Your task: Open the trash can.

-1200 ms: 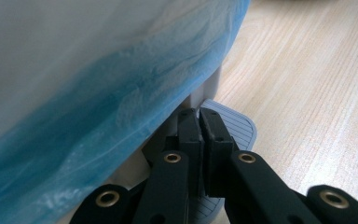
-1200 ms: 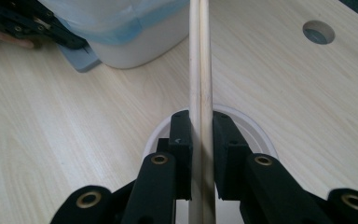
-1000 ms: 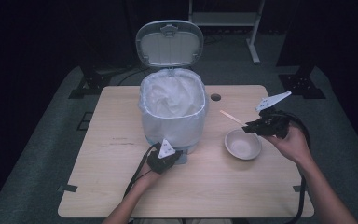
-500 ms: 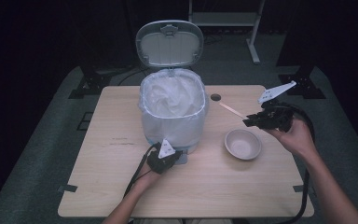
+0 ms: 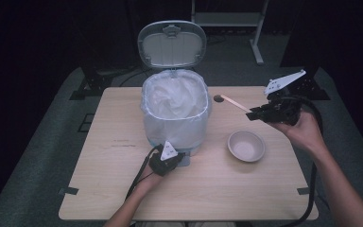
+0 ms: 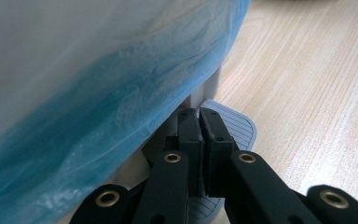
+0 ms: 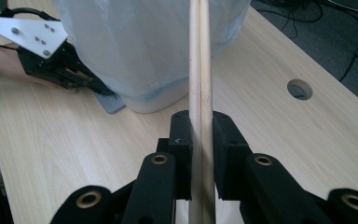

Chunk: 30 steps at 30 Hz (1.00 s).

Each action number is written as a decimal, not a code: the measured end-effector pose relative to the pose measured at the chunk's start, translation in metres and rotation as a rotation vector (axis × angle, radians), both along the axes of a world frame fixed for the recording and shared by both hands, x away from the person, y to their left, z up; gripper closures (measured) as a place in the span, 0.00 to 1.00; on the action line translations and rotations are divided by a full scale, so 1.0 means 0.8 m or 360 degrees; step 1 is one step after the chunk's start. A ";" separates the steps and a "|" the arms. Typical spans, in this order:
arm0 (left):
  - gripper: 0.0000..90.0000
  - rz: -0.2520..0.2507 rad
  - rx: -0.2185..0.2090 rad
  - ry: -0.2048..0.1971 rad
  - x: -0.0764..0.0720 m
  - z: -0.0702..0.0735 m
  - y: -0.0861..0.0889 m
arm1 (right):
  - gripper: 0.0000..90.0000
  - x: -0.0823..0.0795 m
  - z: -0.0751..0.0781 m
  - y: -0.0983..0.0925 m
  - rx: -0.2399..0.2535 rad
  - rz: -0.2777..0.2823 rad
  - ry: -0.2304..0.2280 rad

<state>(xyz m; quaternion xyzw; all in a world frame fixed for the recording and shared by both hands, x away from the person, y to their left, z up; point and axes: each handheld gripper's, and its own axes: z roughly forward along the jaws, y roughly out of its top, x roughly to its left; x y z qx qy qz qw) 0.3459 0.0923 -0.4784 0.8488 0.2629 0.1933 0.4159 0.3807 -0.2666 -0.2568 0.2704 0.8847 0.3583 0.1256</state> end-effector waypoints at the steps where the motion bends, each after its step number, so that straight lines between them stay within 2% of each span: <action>1: 0.98 0.0000 -0.0001 0.0000 0.000 0.000 0.000 | 0.87 0.000 0.002 0.001 0.0007 -0.0001 0.0000; 30: 0.98 -0.0001 -0.0003 -0.0002 0.000 0.000 0.000 | 0.87 0.005 0.067 0.025 0.0045 0.0077 -0.0050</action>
